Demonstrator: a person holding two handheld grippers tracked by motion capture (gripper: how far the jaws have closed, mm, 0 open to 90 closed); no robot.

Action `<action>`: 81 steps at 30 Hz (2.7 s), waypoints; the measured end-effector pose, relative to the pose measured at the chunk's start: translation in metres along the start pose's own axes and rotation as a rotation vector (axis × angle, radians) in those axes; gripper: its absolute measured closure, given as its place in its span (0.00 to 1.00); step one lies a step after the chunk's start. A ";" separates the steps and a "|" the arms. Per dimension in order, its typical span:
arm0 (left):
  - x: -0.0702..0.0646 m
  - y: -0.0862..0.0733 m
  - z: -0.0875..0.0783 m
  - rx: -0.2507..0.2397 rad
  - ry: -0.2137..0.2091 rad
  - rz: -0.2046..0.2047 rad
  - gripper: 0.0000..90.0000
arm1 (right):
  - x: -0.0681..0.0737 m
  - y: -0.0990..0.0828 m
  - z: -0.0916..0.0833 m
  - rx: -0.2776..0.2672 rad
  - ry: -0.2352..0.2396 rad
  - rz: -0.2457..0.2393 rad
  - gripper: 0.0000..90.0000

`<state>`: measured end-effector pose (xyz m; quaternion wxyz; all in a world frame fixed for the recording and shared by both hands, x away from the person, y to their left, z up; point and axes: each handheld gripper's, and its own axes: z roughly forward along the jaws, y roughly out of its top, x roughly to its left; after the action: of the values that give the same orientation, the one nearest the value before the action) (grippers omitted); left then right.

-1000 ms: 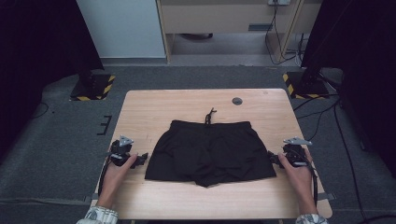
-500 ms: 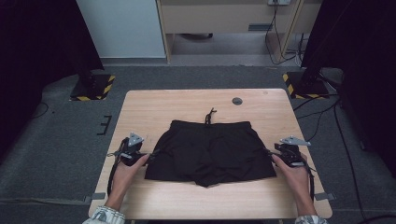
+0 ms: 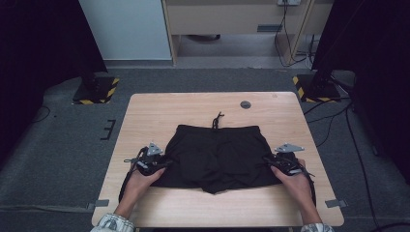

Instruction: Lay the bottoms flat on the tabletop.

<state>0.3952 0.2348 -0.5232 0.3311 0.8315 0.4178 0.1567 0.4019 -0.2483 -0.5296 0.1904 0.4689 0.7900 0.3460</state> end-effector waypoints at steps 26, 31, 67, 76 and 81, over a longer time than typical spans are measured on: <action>-0.024 -0.019 -0.025 0.072 -0.031 0.059 0.49 | -0.013 0.022 0.004 -0.045 0.024 0.002 0.48; -0.023 -0.018 -0.025 0.069 -0.023 0.054 0.47 | -0.011 0.022 0.022 0.009 -0.025 -0.005 0.63; 0.032 0.036 0.028 -0.055 0.060 -0.069 0.47 | -0.009 0.013 0.023 -0.059 -0.010 0.011 0.80; 0.028 0.034 0.031 -0.046 0.026 -0.069 0.46 | -0.009 0.012 0.022 -0.060 -0.026 0.026 0.69; 0.025 0.031 0.035 -0.038 0.052 -0.043 0.49 | -0.009 0.012 0.023 -0.060 -0.033 0.030 0.69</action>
<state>0.4469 0.2265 -0.5284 0.3391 0.8116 0.4408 0.1789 0.4278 -0.2435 -0.5364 0.2122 0.4804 0.7689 0.3647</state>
